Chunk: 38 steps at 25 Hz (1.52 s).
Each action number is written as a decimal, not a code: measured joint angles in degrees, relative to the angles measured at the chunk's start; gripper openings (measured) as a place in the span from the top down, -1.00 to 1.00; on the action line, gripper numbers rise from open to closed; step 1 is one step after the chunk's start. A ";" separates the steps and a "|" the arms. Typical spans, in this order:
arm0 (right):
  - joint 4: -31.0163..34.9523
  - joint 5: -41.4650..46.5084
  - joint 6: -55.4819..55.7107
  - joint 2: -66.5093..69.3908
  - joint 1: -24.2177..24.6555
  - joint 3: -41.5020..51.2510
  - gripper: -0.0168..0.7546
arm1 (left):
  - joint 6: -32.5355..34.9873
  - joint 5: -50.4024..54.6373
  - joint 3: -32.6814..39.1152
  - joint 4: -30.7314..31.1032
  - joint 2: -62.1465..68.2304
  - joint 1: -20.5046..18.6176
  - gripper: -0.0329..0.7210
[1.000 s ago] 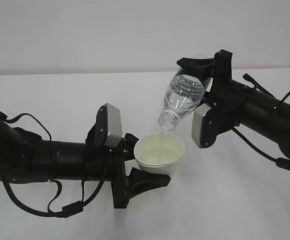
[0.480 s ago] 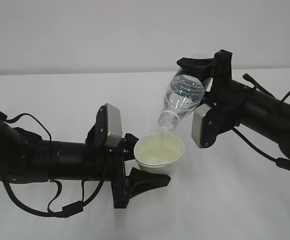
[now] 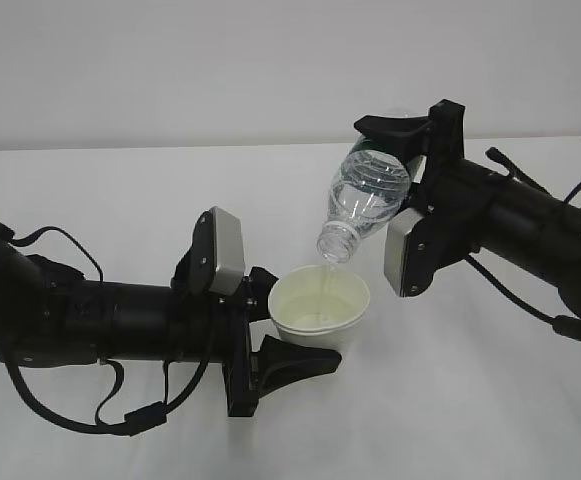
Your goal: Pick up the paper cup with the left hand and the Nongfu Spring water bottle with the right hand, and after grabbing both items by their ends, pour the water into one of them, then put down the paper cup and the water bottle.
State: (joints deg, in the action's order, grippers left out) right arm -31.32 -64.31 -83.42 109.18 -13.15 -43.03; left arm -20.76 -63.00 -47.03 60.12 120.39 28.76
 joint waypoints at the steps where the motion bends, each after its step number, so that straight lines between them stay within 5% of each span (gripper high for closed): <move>1: 0.00 0.00 0.00 0.00 0.00 0.00 -0.30 | 0.00 0.00 0.00 -0.06 0.00 0.00 -0.35; 38: 0.00 -0.09 1.94 0.00 0.00 0.00 -0.23 | -0.09 0.38 0.00 0.16 0.00 0.00 -0.35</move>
State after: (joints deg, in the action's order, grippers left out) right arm -31.32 -64.40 -81.48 109.18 -13.15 -43.03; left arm -20.85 -62.62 -47.03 60.28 120.39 28.76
